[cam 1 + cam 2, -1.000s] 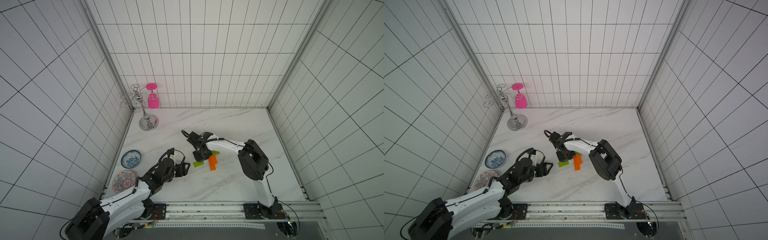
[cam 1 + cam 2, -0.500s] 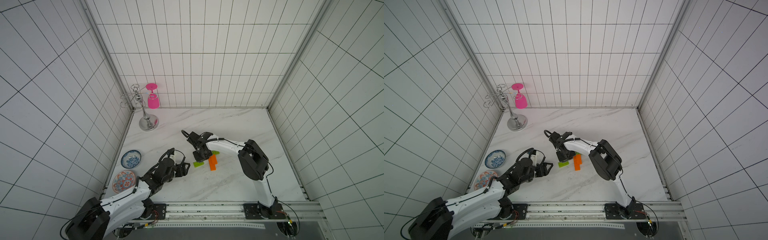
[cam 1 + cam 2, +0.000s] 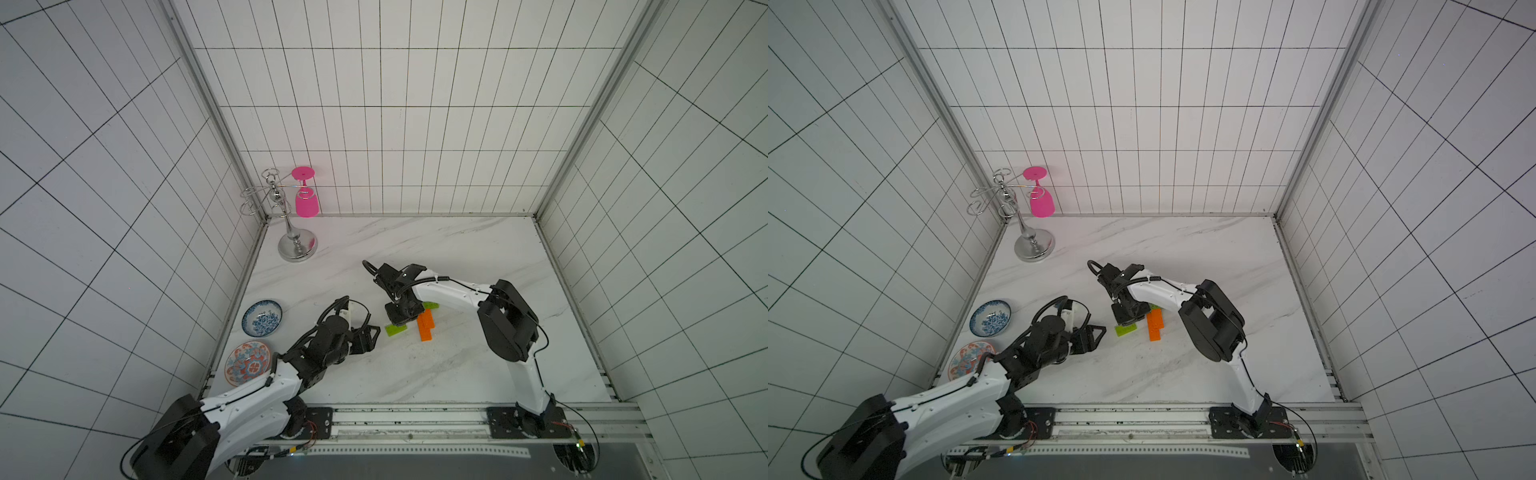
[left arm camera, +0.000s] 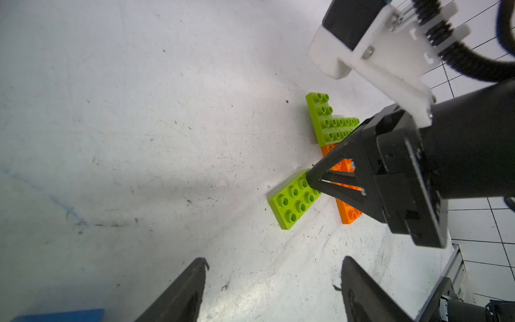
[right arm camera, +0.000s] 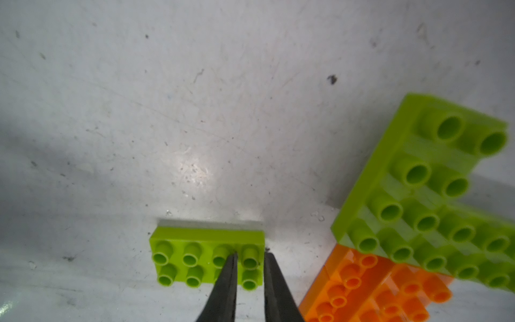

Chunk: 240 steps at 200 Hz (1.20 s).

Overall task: Assemble a small pinwheel with lego
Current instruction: Pick up the lego brick from the center of the board.

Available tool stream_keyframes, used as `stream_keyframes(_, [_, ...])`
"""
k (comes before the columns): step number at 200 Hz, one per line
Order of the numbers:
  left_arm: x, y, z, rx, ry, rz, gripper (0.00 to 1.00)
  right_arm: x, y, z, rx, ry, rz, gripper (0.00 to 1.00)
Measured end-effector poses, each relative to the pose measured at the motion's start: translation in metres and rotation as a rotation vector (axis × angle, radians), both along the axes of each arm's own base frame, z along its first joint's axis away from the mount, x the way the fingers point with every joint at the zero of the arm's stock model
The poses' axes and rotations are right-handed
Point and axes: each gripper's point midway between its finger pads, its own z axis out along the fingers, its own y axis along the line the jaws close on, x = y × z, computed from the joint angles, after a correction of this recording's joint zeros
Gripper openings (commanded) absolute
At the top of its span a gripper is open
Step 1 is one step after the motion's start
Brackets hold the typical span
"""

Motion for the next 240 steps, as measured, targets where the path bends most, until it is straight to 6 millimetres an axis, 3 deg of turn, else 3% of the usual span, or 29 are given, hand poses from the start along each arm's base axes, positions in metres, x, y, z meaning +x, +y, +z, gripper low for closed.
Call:
stream_keyframes(109, [0.0004, 0.0003, 0.0005, 0.0, -0.002, 0.002, 0.78, -0.0011, -0.001, -0.0006, -0.004, 0.005, 0.001, 0.19])
stream_keyframes(240, [0.0004, 0.0011, 0.0001, 0.002, -0.003, 0.006, 0.78, -0.0017, -0.0019, -0.005, -0.015, 0.012, 0.0, 0.12])
